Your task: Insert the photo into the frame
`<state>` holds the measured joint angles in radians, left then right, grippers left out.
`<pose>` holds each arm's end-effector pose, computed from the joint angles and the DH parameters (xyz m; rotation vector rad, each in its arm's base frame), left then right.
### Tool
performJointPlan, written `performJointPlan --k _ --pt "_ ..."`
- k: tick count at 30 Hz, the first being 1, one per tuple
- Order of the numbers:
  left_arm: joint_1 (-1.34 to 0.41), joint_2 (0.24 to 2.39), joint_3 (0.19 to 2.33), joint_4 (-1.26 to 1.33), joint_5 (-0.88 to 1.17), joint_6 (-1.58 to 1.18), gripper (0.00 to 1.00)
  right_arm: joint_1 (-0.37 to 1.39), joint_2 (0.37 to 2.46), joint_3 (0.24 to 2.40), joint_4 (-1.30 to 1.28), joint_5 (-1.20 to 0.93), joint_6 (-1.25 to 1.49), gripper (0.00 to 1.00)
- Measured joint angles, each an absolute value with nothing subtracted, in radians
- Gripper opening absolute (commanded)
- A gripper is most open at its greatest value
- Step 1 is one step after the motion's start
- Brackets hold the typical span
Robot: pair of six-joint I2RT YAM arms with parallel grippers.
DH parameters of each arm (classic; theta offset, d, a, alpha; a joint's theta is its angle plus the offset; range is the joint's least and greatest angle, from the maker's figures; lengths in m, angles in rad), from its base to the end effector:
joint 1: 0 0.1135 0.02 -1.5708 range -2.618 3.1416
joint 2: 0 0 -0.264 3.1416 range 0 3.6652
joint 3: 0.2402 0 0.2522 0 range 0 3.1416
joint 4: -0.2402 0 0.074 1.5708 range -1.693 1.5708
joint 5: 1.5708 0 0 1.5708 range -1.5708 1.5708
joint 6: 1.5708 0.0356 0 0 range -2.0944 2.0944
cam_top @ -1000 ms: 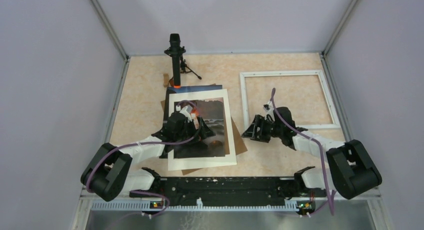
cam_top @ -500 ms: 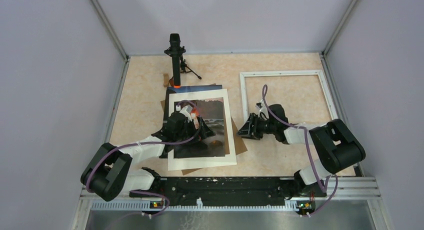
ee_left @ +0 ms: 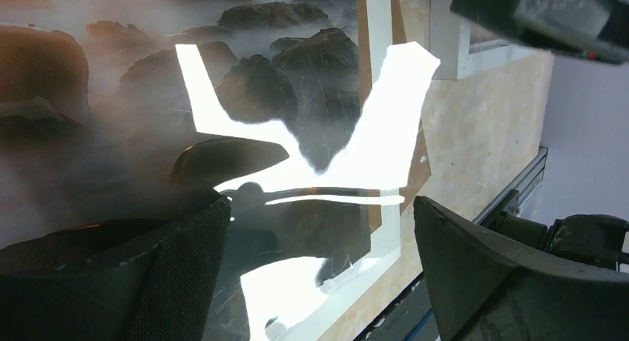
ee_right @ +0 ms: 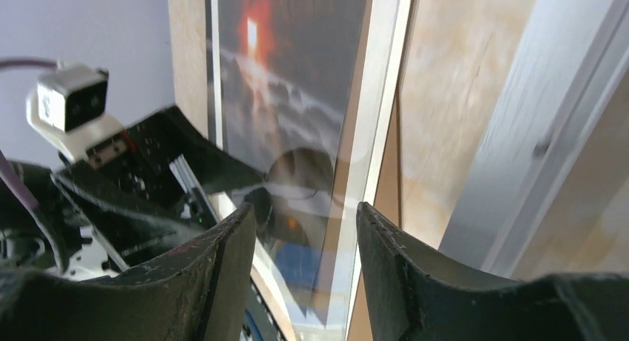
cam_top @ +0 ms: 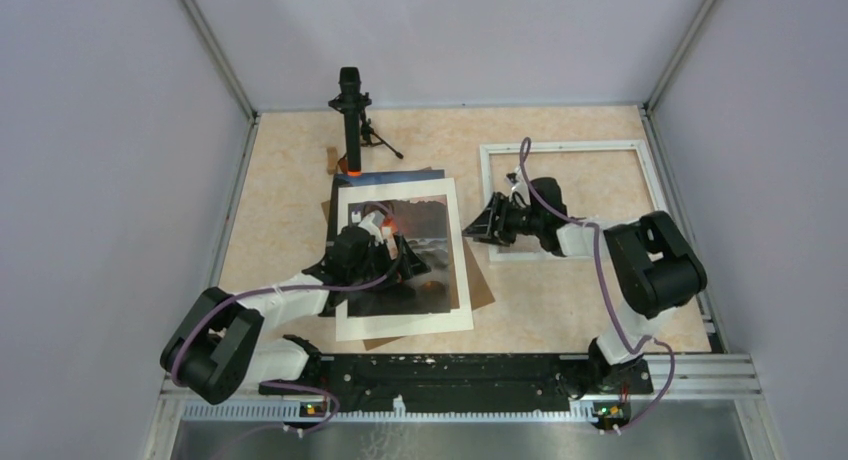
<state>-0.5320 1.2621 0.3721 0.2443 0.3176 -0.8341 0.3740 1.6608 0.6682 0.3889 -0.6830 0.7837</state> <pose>0.1897 -0.1246 0.1476 -0.1719 2.4044 -1.0547 0.2818 0.1347 0.1464 0.0481 2.3660 1.3604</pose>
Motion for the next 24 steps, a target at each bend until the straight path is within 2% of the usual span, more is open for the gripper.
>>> performJointPlan --k 9,17,24 --pt "-0.532 1.258 0.364 0.255 0.324 -0.812 0.98 0.329 1.927 0.972 0.313 -0.804 0.720 0.52" --pt "-0.532 1.292 0.364 0.285 0.343 -0.791 0.98 0.330 2.003 1.082 0.234 -0.877 0.671 0.51" --pt "-0.532 1.327 0.373 0.323 0.368 -0.777 0.98 0.356 2.043 1.149 0.193 -0.910 0.656 0.40"
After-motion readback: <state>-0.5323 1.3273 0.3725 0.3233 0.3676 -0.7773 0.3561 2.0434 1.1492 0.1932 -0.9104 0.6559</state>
